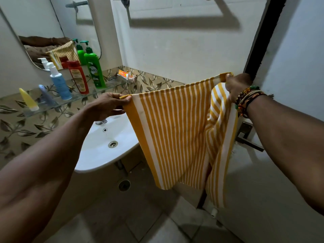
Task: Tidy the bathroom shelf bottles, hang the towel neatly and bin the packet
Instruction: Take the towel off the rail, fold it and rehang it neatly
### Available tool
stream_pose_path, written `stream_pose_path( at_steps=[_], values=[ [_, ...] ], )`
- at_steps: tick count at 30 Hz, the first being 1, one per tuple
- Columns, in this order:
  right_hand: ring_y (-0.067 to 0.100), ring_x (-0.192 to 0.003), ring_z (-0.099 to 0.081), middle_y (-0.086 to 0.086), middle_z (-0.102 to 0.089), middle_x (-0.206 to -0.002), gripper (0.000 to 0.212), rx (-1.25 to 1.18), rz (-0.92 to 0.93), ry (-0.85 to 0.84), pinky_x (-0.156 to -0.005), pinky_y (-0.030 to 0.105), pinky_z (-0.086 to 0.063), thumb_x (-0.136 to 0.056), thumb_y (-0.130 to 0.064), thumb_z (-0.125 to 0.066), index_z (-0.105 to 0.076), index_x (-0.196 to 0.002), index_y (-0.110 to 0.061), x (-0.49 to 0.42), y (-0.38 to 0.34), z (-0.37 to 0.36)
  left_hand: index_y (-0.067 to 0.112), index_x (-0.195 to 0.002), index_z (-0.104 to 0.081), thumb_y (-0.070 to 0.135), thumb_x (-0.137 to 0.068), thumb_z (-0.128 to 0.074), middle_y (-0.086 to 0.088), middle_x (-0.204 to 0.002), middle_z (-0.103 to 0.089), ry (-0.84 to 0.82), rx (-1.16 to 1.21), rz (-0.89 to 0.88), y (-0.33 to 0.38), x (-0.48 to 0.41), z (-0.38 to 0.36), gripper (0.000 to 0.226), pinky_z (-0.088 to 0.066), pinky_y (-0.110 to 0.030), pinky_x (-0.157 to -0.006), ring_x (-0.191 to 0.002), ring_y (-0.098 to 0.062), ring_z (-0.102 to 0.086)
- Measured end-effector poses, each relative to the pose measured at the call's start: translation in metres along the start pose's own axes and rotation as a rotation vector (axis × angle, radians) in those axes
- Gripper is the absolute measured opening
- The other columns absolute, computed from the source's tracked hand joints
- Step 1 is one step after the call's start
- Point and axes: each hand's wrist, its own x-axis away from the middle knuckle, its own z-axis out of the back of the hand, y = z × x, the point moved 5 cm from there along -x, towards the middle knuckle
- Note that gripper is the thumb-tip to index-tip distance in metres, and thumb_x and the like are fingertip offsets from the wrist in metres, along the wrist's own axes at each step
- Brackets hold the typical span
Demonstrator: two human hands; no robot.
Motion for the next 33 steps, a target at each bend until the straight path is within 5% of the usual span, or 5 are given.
stream_pose_path(
  at_steps=[9,13,22,28,33],
  values=[
    [0.032,-0.120,-0.057,0.015,-0.051,-0.082,0.013,0.508,0.269,-0.220,-0.081,0.032,-0.045,-0.096,-0.002,-0.048,-0.061,-0.096,0.000,0.019,-0.022,0.004,0.008,-0.113,-0.062,0.031,-0.094,-0.058,-0.010,-0.099,-0.072,-0.066,0.265,0.056,-0.012,-0.011,-0.012,0.031,-0.061,-0.033,-0.073,-0.085,-0.021,-0.071],
    [0.031,-0.124,-0.050,0.023,-0.049,-0.137,0.041,0.208,0.076,-0.211,-0.060,0.016,-0.032,-0.099,-0.009,-0.038,-0.045,-0.137,0.005,0.002,0.006,-0.004,0.008,-0.105,-0.059,0.035,-0.091,-0.061,-0.007,-0.085,-0.055,-0.021,0.285,0.057,-0.013,-0.012,-0.010,0.031,-0.048,-0.032,-0.078,-0.075,-0.017,-0.055],
    [0.022,-0.095,-0.068,0.008,-0.066,-0.106,0.028,-0.080,-0.117,-0.418,-0.074,0.032,-0.059,-0.079,-0.008,-0.077,-0.063,-0.103,-0.003,0.034,0.009,-0.048,0.018,-0.070,-0.060,0.029,-0.086,-0.068,0.004,-0.057,-0.046,-0.084,0.447,-0.006,-0.001,-0.011,-0.030,0.021,-0.040,-0.020,-0.054,-0.051,-0.008,-0.043],
    [0.021,-0.085,-0.067,0.010,-0.068,-0.100,0.028,0.001,0.043,-0.473,-0.055,0.025,-0.052,-0.082,-0.018,-0.077,-0.063,-0.102,-0.004,0.072,-0.022,-0.075,0.011,-0.092,-0.063,0.015,-0.094,-0.059,0.001,-0.065,-0.064,-0.191,0.498,-0.021,0.010,-0.008,-0.062,0.005,-0.055,-0.022,-0.054,-0.053,-0.008,-0.060],
    [0.022,-0.078,-0.070,0.008,-0.070,-0.090,0.028,0.005,0.130,-0.470,-0.070,0.034,-0.062,-0.076,-0.019,-0.082,-0.069,-0.097,-0.005,0.094,-0.039,-0.081,0.004,-0.096,-0.066,0.008,-0.087,-0.068,-0.008,-0.080,-0.071,-0.121,0.528,0.004,0.013,-0.012,-0.083,0.010,-0.059,-0.025,-0.062,-0.064,-0.014,-0.070]
  ],
)
